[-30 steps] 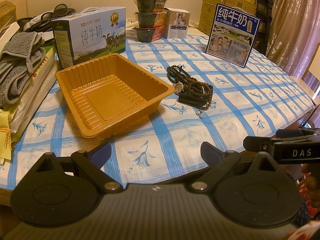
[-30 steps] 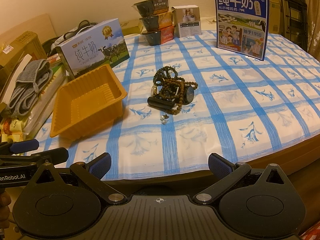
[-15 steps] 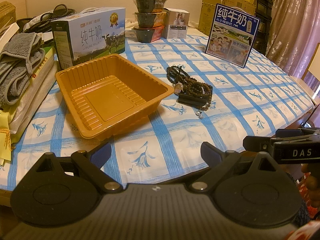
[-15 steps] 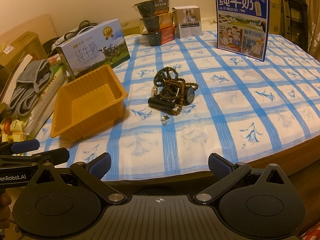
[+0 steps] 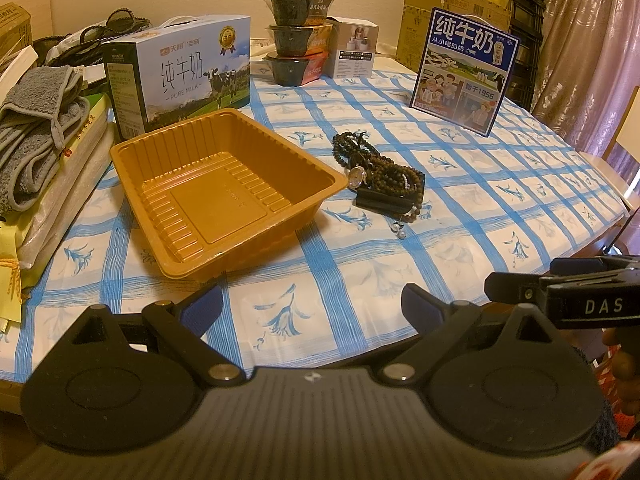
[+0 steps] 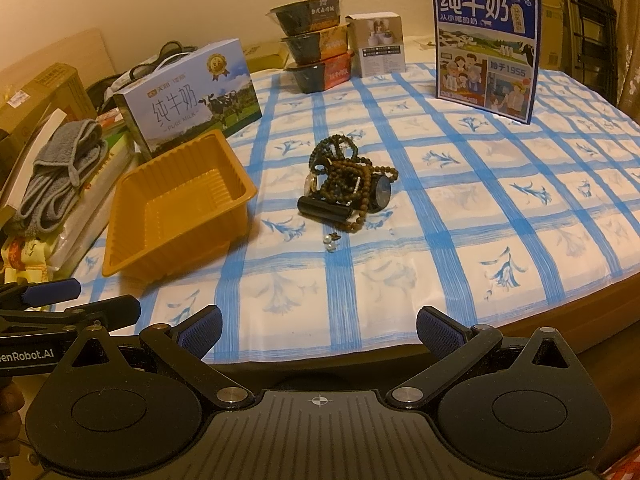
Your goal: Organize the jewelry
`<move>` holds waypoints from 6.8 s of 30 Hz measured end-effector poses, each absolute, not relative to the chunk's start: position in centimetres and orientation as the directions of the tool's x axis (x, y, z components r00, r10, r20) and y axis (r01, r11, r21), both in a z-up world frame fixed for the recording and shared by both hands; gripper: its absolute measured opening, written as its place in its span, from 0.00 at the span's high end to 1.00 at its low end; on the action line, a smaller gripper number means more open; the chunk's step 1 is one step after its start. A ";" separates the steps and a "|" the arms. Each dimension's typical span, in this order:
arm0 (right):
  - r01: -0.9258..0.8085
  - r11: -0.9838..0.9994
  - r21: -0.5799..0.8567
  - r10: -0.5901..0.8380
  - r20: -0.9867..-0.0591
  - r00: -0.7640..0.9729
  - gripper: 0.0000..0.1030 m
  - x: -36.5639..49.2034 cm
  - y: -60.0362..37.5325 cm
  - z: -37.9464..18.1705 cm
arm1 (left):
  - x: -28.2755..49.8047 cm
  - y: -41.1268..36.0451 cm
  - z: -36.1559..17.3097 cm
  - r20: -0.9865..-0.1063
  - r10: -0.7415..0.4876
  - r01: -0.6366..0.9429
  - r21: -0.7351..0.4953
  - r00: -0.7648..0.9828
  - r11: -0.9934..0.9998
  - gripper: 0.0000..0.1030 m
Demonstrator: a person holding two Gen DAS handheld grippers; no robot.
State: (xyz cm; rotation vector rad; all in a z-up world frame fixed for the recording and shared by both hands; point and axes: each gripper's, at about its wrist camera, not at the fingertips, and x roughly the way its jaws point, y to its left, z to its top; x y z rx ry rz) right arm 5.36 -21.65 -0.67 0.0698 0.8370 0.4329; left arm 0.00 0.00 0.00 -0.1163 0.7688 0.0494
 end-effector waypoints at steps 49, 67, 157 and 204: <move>-0.299 0.931 0.209 0.356 -0.699 0.621 0.00 9.9 -21.2 -4.5 | 1.9 7.8 -4.1 -0.616 0.206 -0.420 -0.224 0.760 0.879 0.28; -0.297 0.936 0.190 0.339 -0.719 0.607 0.00 13.2 -19.5 -7.1 | 5.2 11.0 -8.3 -0.599 0.212 -0.519 -0.402 0.772 0.754 0.68; -0.404 0.913 0.056 0.323 -0.703 0.633 0.92 17.2 -14.7 -10.2 | 9.2 14.0 -5.2 -0.420 0.277 -0.298 0.016 0.864 0.954 0.88; -0.293 0.926 0.239 0.378 -0.608 0.699 0.49 15.3 -20.7 -5.1 | 9.5 14.2 -5.4 -0.438 0.274 -0.288 0.037 0.856 0.957 0.88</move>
